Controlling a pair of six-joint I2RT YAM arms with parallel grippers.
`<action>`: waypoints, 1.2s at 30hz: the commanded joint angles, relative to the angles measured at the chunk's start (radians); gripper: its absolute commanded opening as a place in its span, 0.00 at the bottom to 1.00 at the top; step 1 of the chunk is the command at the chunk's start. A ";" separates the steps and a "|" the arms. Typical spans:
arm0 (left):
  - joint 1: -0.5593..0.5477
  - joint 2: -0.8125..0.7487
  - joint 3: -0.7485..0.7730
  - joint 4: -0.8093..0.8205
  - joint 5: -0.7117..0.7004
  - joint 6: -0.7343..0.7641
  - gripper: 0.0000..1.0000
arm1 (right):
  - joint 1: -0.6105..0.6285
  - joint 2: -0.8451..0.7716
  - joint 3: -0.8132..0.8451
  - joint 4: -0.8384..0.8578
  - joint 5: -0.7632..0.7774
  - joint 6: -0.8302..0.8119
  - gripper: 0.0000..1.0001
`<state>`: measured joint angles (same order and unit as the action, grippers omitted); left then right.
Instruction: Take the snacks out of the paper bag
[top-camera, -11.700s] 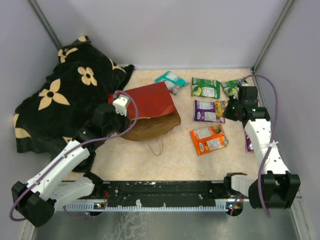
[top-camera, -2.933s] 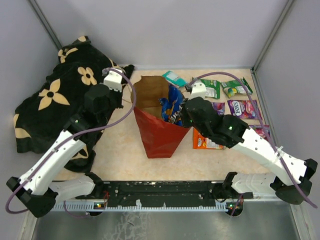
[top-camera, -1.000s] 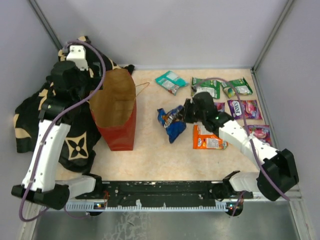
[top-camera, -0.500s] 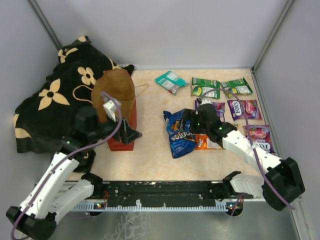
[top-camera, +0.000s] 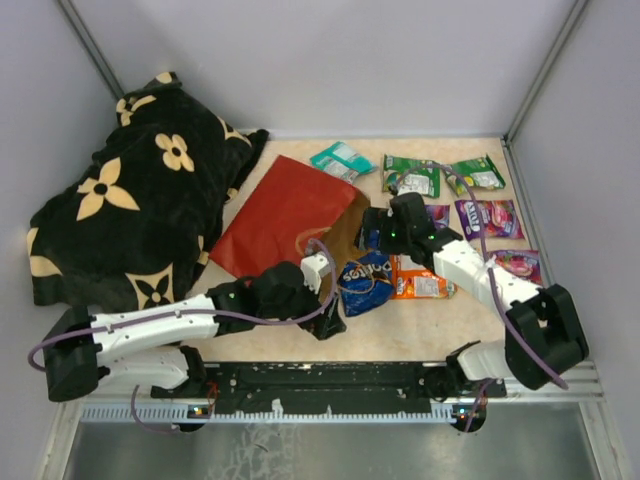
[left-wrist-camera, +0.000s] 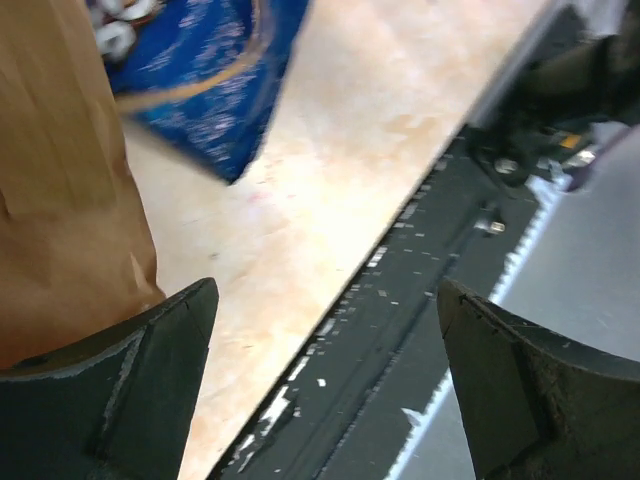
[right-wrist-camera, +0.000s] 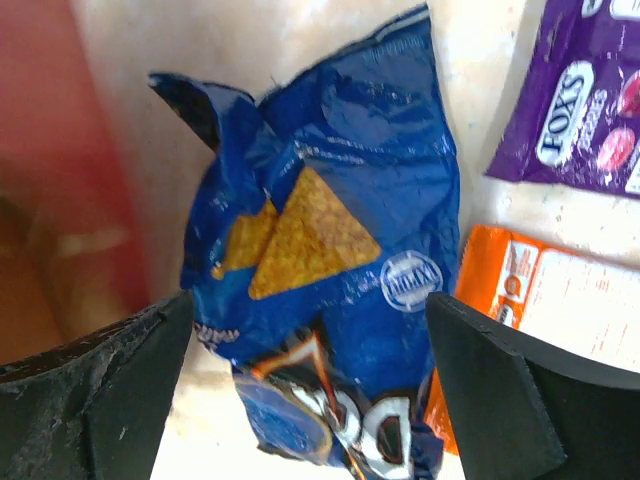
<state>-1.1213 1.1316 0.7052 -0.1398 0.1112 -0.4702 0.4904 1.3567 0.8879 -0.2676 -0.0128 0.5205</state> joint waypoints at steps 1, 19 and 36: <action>-0.011 -0.024 0.056 -0.003 -0.284 -0.036 0.98 | -0.020 -0.130 -0.073 0.078 -0.118 -0.058 0.99; 0.095 -0.069 0.419 -0.405 -0.658 0.243 0.99 | -0.019 -0.019 0.088 0.219 -0.265 -0.014 0.95; 0.094 0.069 0.476 -0.345 -0.381 0.441 0.96 | -0.019 0.151 0.312 0.218 -0.288 0.017 0.87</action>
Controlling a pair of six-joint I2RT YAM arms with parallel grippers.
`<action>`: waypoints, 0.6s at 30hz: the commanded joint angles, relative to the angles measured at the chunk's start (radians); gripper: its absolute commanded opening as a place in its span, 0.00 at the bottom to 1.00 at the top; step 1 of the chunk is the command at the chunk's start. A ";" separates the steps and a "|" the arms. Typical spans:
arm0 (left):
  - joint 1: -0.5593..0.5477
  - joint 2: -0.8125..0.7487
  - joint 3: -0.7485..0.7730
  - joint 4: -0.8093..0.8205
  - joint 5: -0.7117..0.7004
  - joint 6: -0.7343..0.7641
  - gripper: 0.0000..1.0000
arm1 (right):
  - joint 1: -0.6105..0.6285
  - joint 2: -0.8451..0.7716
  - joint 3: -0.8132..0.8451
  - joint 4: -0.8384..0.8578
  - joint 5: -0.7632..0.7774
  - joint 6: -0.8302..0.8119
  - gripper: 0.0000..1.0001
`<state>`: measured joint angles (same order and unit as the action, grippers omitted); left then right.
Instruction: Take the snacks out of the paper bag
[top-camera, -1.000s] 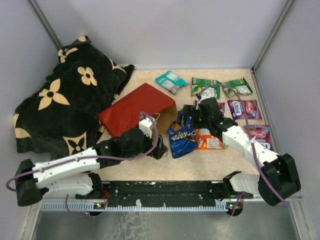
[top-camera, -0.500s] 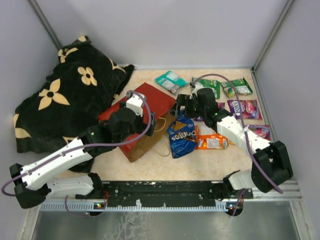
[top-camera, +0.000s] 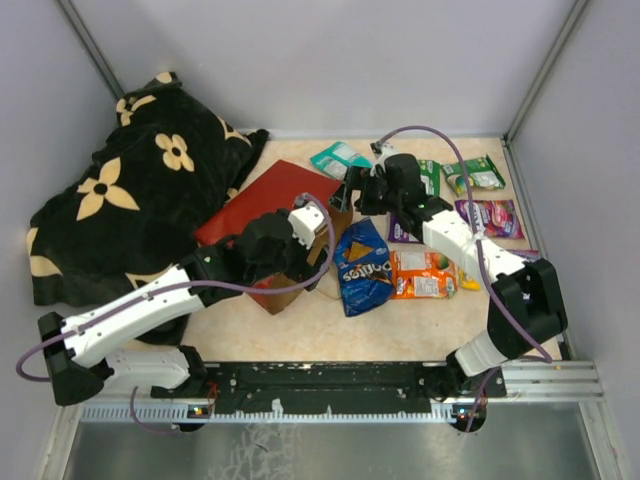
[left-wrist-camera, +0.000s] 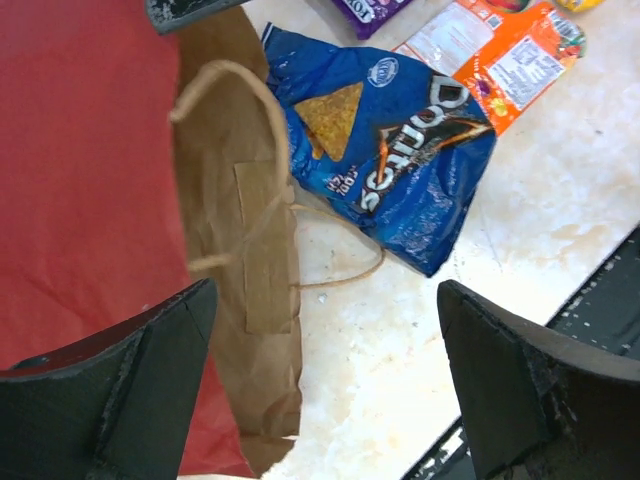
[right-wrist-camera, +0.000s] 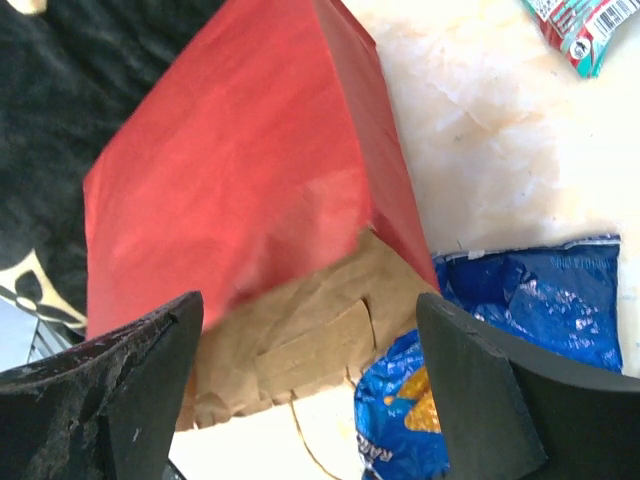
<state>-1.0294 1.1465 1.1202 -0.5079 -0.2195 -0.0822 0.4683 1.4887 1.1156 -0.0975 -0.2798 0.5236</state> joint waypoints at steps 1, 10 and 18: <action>0.002 0.071 0.074 0.023 -0.123 0.040 0.95 | 0.003 0.024 0.092 0.048 -0.024 0.018 0.87; 0.103 0.118 0.166 0.088 -0.248 0.044 0.58 | 0.003 0.036 0.151 0.034 -0.036 0.020 0.88; 0.108 0.141 0.167 0.072 0.021 0.086 1.00 | -0.016 0.014 0.188 -0.026 0.007 -0.012 0.94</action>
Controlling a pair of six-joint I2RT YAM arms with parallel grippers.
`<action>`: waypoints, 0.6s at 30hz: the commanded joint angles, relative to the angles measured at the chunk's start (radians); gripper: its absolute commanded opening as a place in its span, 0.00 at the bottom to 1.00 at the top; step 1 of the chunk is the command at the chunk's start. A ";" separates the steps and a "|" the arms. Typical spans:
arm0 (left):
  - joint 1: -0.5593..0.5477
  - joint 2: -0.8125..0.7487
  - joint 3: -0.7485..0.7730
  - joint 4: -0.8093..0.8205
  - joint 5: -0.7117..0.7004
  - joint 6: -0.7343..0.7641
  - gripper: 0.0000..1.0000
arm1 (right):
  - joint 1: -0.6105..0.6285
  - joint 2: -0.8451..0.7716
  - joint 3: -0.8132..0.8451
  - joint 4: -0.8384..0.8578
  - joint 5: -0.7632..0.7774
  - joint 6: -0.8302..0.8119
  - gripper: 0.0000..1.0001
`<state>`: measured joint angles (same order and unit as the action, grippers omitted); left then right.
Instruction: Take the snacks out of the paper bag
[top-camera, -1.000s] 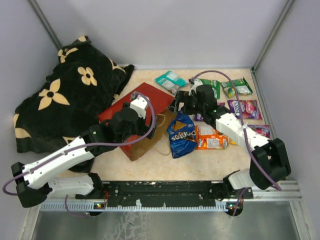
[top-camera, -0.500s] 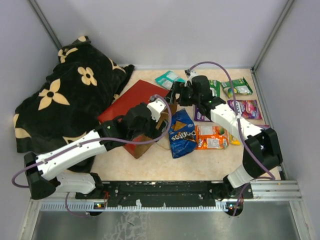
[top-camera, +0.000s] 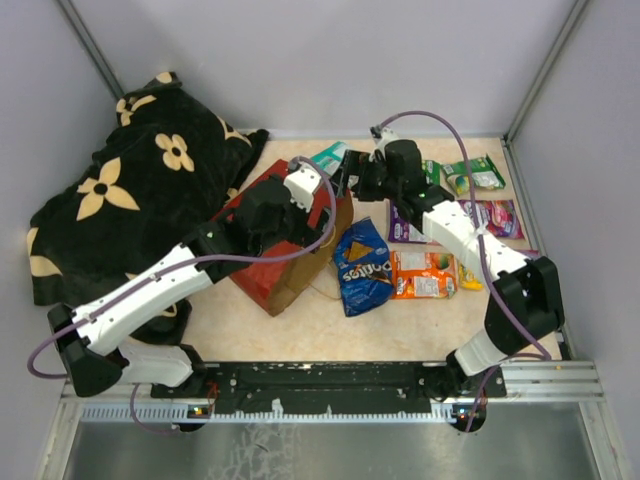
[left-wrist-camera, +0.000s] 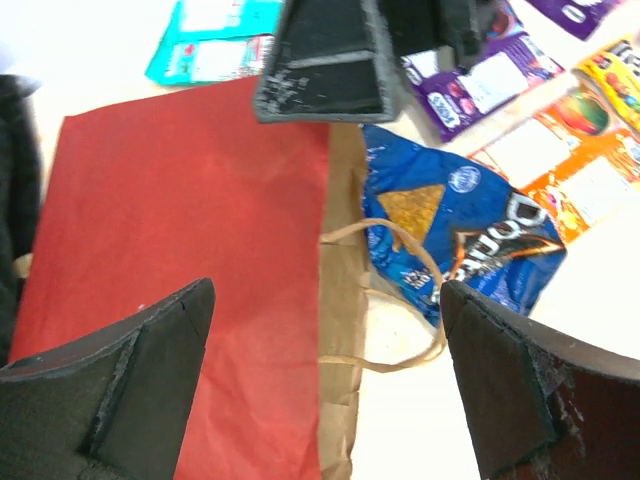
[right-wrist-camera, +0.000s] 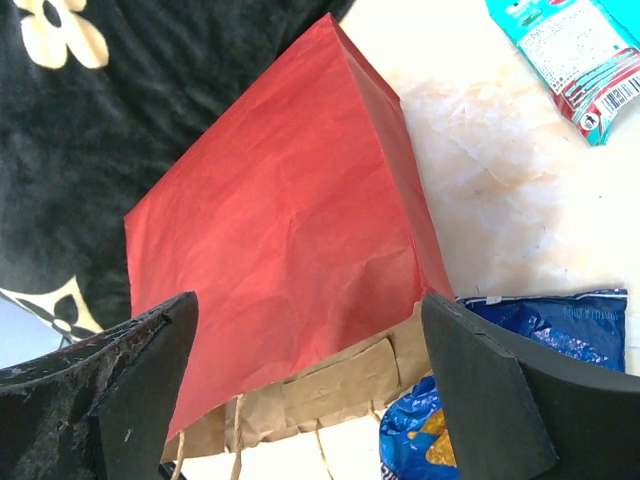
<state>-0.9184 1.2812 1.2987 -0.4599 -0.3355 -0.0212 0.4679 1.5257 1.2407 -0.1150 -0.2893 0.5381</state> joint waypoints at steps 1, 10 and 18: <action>-0.004 0.004 -0.022 0.030 0.162 0.022 1.00 | -0.028 -0.028 0.064 -0.011 0.008 -0.024 0.94; -0.017 0.058 -0.039 0.047 0.254 0.022 0.94 | -0.166 -0.116 0.037 -0.044 -0.045 -0.009 0.95; -0.022 0.132 -0.004 0.035 0.271 0.037 0.51 | -0.204 -0.166 0.007 -0.073 -0.051 -0.016 0.95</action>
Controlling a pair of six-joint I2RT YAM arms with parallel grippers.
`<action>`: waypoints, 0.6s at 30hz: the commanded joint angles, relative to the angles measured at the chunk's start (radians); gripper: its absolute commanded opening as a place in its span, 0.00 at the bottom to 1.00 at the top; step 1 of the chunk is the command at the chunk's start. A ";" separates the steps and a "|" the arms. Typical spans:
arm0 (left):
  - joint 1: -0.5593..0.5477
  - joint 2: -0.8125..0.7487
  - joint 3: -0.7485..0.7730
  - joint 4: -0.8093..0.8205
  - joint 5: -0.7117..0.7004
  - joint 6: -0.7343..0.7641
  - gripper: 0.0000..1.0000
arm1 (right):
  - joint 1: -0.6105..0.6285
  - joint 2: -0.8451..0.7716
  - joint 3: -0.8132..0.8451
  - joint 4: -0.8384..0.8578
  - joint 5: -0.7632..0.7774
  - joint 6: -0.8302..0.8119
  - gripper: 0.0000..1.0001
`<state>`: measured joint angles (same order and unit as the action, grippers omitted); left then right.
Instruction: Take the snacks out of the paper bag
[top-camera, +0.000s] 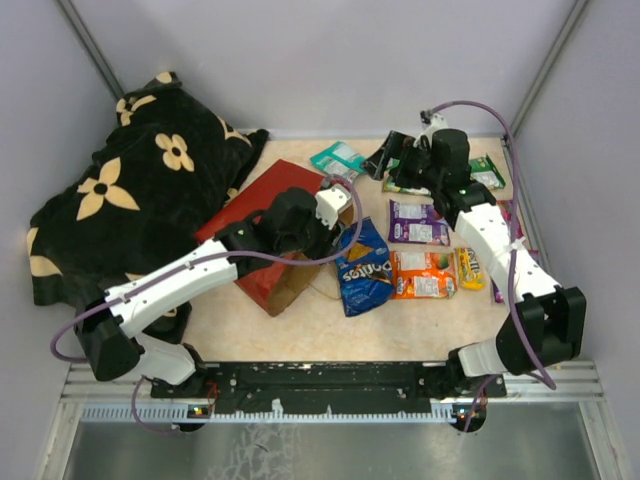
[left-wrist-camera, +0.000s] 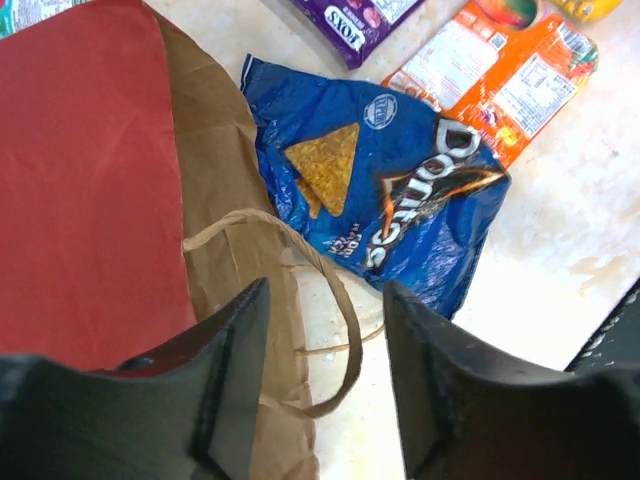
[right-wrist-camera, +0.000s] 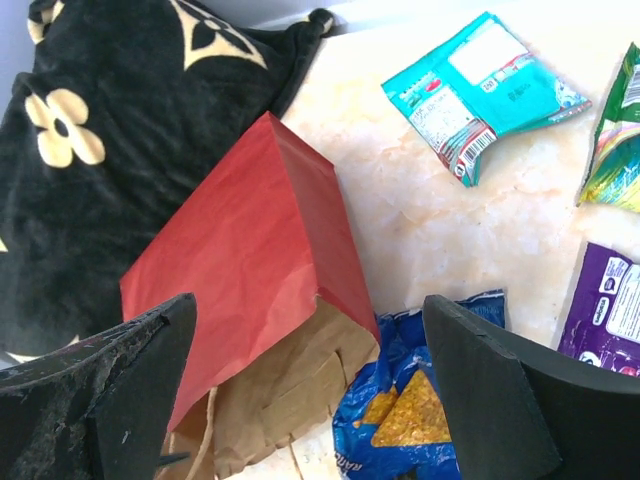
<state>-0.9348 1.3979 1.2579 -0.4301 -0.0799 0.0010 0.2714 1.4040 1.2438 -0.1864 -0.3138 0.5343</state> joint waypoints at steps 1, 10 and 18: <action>-0.004 0.018 0.044 0.001 -0.003 0.014 0.33 | -0.008 -0.047 0.000 -0.003 -0.027 -0.012 0.95; 0.059 -0.010 0.165 -0.049 -0.195 0.040 0.01 | -0.006 -0.080 -0.035 -0.002 -0.006 0.001 0.96; 0.236 0.070 0.417 -0.098 -0.240 0.095 0.01 | -0.006 -0.157 -0.075 0.039 0.017 0.027 0.97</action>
<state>-0.7544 1.4284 1.5558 -0.5106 -0.2687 0.0513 0.2699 1.3243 1.1576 -0.2081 -0.3000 0.5510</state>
